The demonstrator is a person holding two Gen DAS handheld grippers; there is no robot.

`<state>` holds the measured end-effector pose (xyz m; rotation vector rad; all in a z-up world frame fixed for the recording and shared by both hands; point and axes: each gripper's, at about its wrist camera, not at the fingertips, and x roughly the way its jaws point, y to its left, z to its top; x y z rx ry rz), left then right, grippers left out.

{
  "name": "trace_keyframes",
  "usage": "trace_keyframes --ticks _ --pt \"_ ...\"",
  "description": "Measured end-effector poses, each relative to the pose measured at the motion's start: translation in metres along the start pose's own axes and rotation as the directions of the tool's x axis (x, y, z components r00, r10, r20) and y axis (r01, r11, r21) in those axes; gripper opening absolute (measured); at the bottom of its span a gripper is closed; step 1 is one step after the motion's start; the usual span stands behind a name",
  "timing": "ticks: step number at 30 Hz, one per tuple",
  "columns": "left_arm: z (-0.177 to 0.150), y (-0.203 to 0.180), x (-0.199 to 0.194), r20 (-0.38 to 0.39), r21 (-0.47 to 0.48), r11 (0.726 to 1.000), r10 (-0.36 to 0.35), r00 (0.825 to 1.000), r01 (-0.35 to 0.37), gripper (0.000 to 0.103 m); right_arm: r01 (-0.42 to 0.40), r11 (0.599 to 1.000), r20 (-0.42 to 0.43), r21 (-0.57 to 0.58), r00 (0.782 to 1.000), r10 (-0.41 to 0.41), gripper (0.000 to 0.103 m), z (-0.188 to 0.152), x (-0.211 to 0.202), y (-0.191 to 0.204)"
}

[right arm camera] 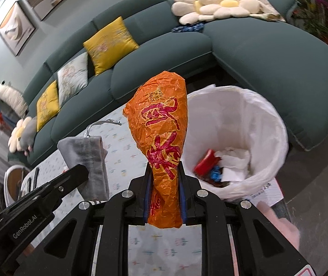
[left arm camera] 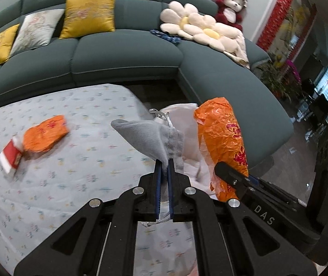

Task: Collect trash
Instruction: 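Carry the grey pouch and orange bag over the bin and open both grippers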

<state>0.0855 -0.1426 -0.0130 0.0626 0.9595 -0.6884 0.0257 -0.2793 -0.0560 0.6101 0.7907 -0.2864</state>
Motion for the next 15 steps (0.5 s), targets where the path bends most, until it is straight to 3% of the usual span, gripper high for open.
trace_keyframes --ticks 12,15 --pt "0.032 -0.054 0.056 -0.067 0.034 0.996 -0.078 0.995 0.081 0.006 0.066 0.992 0.000 0.103 0.998 -0.066 0.018 0.016 0.003 -0.070" --pt "0.040 -0.061 0.067 -0.072 0.025 0.997 -0.070 0.995 0.072 0.013 0.076 0.990 -0.007 0.117 0.997 -0.076 0.018 0.020 0.008 -0.082"
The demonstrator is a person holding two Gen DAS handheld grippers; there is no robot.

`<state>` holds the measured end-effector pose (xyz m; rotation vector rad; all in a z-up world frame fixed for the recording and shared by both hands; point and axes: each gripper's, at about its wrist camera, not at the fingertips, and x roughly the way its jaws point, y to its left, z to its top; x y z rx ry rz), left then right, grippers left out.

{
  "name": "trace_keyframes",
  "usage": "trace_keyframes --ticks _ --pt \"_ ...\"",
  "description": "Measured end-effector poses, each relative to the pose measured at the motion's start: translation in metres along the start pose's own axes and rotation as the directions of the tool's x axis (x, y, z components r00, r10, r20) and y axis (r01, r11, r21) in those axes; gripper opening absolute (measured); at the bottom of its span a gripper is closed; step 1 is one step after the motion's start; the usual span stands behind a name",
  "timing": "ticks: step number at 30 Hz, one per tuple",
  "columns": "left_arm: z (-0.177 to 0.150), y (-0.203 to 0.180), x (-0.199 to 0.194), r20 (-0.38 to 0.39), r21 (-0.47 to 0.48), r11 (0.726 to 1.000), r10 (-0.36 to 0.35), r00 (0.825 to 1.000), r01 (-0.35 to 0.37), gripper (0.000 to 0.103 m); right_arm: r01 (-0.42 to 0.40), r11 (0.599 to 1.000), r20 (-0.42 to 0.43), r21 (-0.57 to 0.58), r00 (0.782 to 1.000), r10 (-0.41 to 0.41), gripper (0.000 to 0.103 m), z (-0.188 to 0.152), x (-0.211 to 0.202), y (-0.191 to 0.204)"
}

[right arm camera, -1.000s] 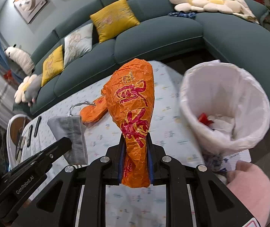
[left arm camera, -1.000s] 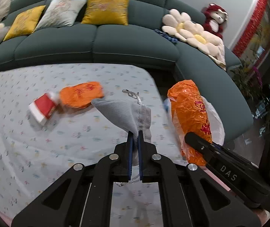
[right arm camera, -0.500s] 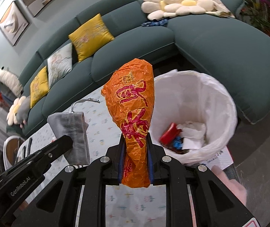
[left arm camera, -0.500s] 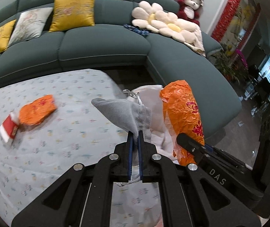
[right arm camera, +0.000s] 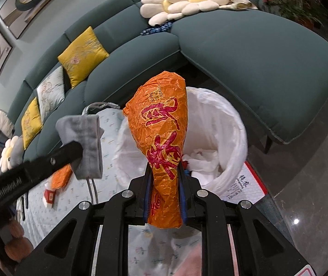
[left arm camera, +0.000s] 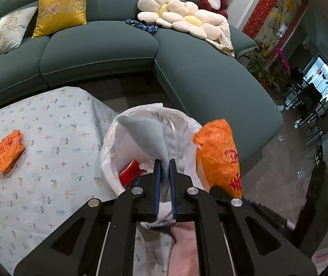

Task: Collect trash
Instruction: 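Carry the grey pouch and orange bag over the bin and open both grippers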

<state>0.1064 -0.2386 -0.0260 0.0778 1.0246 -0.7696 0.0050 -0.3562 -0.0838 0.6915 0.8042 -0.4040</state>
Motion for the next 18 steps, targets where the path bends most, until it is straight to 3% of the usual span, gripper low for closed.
trace_keyframes --ticks 2,3,18 --pt "0.005 -0.001 0.005 0.005 -0.021 0.999 0.028 1.000 -0.028 0.046 0.010 1.000 -0.003 0.004 1.000 -0.010 0.018 0.004 0.004 -0.005" --pt "0.007 0.000 0.005 0.020 -0.034 0.998 0.046 0.999 -0.045 0.051 0.012 1.000 -0.004 0.004 1.000 -0.012 0.018 0.005 0.005 -0.006" --pt "-0.006 0.041 0.006 -0.003 -0.070 0.990 0.126 0.992 -0.126 0.051 0.005 1.000 -0.032 -0.029 0.999 -0.006 0.020 0.013 0.032 0.020"
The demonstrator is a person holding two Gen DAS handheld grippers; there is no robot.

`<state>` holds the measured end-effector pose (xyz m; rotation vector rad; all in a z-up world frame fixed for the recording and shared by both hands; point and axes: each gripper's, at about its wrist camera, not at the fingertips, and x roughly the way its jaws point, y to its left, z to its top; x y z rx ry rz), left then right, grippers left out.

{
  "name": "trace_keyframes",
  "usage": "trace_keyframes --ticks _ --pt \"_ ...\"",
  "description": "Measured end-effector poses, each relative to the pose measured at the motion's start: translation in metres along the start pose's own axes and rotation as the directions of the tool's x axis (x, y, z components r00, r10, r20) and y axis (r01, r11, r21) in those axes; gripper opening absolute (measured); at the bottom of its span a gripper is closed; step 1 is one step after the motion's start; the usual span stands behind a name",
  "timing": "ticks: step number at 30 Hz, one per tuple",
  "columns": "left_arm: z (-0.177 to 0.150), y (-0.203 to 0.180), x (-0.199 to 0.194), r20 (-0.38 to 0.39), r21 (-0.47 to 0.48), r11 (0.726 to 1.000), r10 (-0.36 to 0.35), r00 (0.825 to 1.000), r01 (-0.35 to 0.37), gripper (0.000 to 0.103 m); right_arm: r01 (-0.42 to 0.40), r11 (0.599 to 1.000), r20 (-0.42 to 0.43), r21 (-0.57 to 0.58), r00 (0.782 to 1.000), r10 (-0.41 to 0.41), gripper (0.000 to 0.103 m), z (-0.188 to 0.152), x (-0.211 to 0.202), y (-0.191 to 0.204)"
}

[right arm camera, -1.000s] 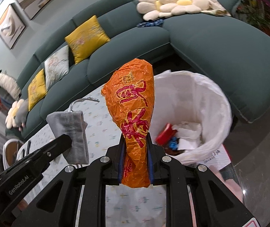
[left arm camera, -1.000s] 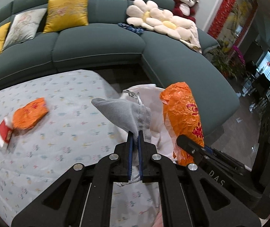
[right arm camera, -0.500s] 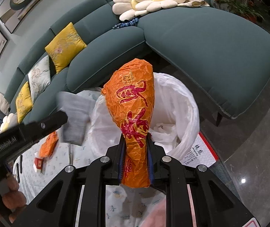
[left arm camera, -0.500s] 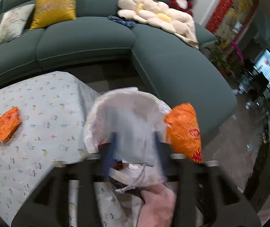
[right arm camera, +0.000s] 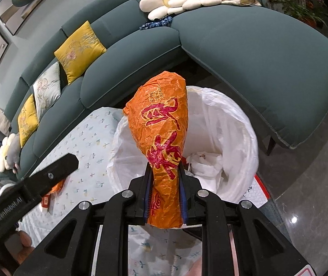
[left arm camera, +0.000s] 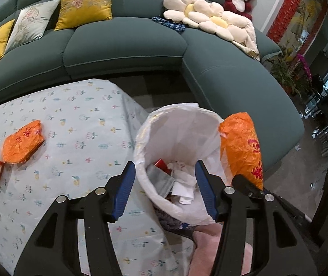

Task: Collect trash
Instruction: 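Carry the grey pouch and orange bag over the bin and open both grippers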

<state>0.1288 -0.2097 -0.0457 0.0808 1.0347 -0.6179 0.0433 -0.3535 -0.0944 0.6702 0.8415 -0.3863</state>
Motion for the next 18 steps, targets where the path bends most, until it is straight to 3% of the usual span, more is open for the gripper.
trace_keyframes --ticks 4,5,8,18 --pt "-0.004 0.011 -0.003 0.003 -0.015 1.000 0.021 1.000 -0.021 0.052 0.009 1.000 0.001 -0.014 1.000 -0.009 0.026 0.004 0.005 0.009" --pt "-0.004 0.014 -0.003 0.004 -0.017 1.000 0.026 1.000 -0.026 0.052 0.013 1.000 0.002 -0.016 1.000 -0.013 0.034 0.004 0.007 0.011" --pt "-0.006 0.022 -0.005 0.004 -0.023 0.999 0.044 0.999 -0.043 0.055 0.022 1.000 0.012 -0.020 1.000 -0.021 0.046 0.006 0.007 0.016" --pt "-0.015 0.044 -0.019 0.011 -0.080 0.995 0.064 0.998 -0.063 0.056 0.014 0.998 0.021 -0.054 1.000 -0.013 0.049 0.002 -0.001 0.036"
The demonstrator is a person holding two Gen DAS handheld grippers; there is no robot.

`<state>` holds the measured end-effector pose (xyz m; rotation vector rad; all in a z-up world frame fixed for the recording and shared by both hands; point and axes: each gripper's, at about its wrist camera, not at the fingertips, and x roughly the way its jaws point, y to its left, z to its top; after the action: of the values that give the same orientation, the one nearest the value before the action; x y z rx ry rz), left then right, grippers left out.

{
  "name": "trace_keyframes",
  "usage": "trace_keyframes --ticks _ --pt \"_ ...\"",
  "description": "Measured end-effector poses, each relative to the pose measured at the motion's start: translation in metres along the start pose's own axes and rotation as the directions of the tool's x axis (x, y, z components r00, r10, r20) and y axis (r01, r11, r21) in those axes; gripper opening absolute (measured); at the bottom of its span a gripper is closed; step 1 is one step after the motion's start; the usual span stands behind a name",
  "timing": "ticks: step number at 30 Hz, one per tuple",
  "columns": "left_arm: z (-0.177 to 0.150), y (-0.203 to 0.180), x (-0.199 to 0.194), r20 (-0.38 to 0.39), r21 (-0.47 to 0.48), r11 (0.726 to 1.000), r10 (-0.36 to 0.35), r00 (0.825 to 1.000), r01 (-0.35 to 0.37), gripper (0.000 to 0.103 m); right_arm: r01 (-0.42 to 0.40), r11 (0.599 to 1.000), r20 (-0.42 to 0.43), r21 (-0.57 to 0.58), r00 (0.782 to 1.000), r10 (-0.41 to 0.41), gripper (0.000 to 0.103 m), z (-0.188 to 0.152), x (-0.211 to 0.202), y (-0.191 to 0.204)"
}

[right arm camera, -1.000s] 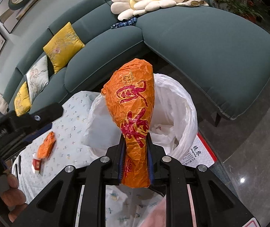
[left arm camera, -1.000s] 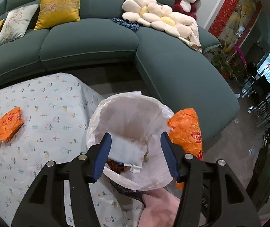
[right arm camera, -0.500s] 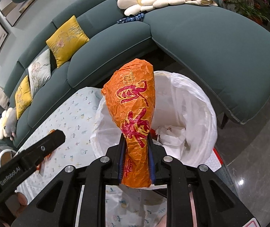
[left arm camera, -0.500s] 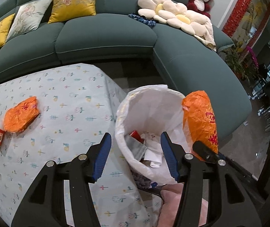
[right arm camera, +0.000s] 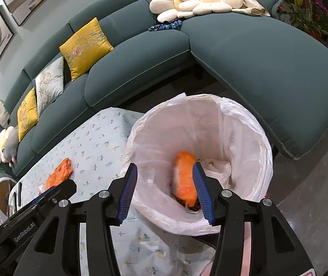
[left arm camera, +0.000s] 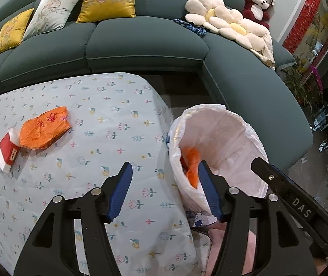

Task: Collect trash
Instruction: 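Carry the grey pouch and orange bag over the bin and open both grippers, then move both grippers back over the table toward the remaining orange bag and carton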

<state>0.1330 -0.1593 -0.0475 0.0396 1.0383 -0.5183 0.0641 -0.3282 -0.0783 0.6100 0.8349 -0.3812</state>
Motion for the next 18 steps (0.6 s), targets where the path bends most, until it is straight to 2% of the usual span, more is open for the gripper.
trace_keyframes --ticks 18 --pt "-0.016 0.055 -0.032 0.034 -0.073 0.996 0.047 0.998 -0.044 0.056 -0.024 0.993 -0.027 -0.116 0.999 0.021 0.049 -0.028 -0.010 0.058"
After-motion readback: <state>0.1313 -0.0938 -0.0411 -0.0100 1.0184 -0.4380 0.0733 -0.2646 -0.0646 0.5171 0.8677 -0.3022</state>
